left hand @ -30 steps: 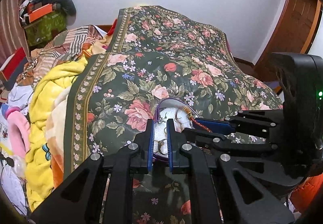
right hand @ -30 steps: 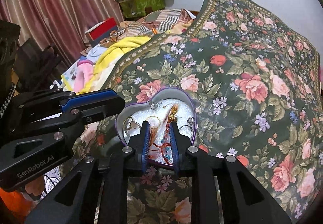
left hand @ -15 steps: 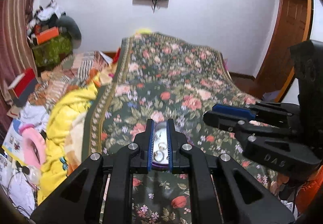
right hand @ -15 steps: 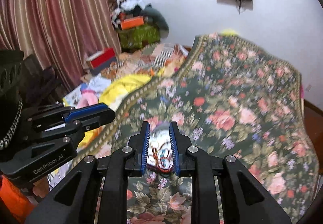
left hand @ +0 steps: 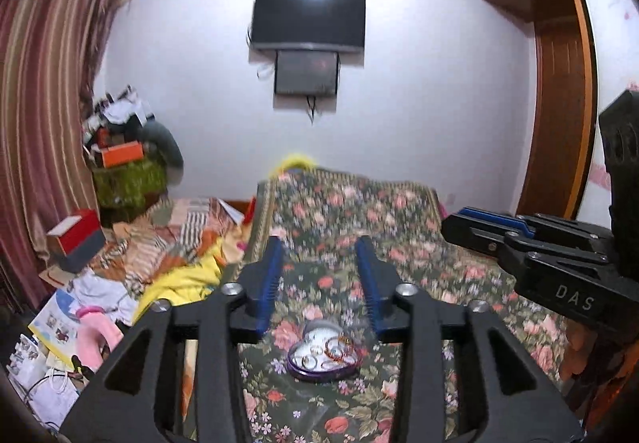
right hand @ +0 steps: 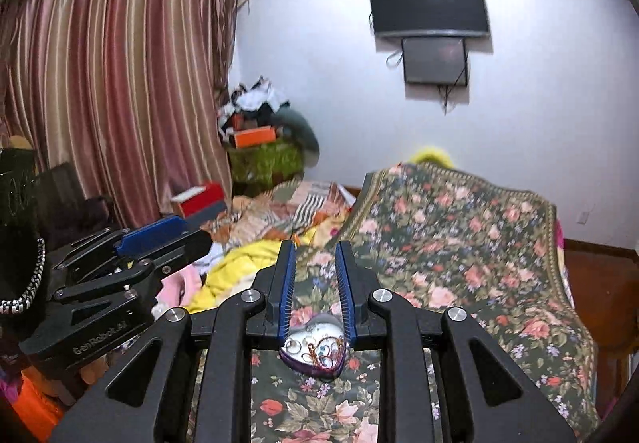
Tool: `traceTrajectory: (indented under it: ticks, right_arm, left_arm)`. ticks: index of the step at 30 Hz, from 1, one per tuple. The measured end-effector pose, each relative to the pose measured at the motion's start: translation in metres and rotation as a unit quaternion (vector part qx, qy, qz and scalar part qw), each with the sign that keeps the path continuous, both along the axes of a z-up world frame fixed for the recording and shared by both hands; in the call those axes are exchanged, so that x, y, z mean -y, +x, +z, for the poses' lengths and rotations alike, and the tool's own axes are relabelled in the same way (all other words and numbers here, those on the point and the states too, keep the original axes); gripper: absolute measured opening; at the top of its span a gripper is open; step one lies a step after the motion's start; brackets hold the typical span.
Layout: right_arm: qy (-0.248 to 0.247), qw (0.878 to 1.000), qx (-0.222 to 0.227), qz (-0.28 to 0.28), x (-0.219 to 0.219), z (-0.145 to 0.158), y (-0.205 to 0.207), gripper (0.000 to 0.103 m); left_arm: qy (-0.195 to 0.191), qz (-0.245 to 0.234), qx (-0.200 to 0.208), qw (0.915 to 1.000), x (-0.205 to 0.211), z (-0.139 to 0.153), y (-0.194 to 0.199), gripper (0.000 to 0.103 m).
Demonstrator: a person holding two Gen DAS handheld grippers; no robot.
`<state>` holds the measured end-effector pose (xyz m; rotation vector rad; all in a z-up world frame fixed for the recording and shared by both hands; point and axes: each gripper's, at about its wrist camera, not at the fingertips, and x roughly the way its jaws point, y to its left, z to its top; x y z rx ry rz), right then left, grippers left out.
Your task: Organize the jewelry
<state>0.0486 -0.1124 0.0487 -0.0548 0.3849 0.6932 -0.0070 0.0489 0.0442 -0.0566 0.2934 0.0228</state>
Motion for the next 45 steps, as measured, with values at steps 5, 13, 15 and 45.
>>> traceTrajectory:
  ticks: [5, 13, 15, 45]
  right_arm:
    - [0.015, 0.999, 0.033, -0.032, 0.011, 0.007, -0.018, 0.058]
    - [0.017, 0.996, 0.064, -0.06, 0.016, 0.013, -0.036, 0.083]
    - [0.014, 0.996, 0.066, -0.061, 0.015, 0.014, -0.037, 0.083]
    - [0.017, 0.997, 0.047, -0.055, 0.019, 0.007, -0.043, 0.084]
  left_arm:
    - [0.006, 0.016, 0.028, 0.9995, 0.0, 0.01, -0.022, 0.059]
    - [-0.006, 0.038, 0.035, 0.9987, -0.003, 0.011, -0.039, 0.091]
    - [-0.009, 0.041, 0.034, 0.9986, -0.004, 0.011, -0.041, 0.092]
    - [-0.012, 0.043, 0.026, 0.9987, -0.001, 0.009, -0.044, 0.097]
